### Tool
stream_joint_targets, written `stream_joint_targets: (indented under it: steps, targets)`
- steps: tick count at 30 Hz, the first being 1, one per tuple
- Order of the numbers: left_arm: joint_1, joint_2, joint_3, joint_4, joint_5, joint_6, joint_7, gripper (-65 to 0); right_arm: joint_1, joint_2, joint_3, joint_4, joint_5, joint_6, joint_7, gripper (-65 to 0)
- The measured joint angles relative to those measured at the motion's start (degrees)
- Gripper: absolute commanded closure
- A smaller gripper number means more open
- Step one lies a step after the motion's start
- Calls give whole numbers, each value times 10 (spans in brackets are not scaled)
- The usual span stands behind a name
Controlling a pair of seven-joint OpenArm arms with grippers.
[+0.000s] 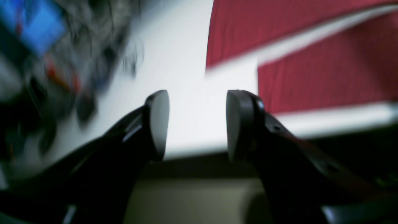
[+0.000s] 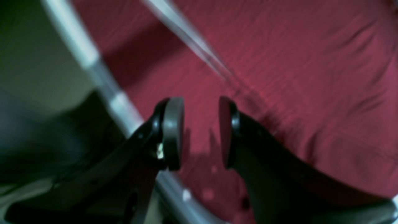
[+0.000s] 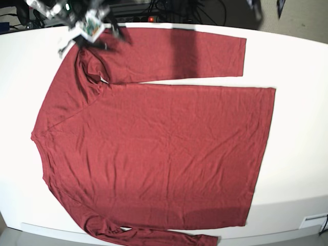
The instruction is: Fold the T-shirt properly
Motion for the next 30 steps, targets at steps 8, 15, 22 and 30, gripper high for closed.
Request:
stream_joint_targets:
  steps: [8, 15, 22, 30]
  targets:
    - [-74, 0, 0, 34, 148, 0, 190, -291, 80, -99, 0, 0, -3, 1, -54, -197]
    - [-137, -82, 0, 38, 310, -145, 412, -291, 99, -100, 1, 0, -153, 0, -64, -197]
    - [-127, -104, 3, 39, 402, -14, 442, -292, 97, -100, 20, 0, -273, -4, -63, -197]
    - [-126, -103, 1, 39, 401, -9, 269, -290, 124, -100, 31, 0, -272, -4, -57, -197]
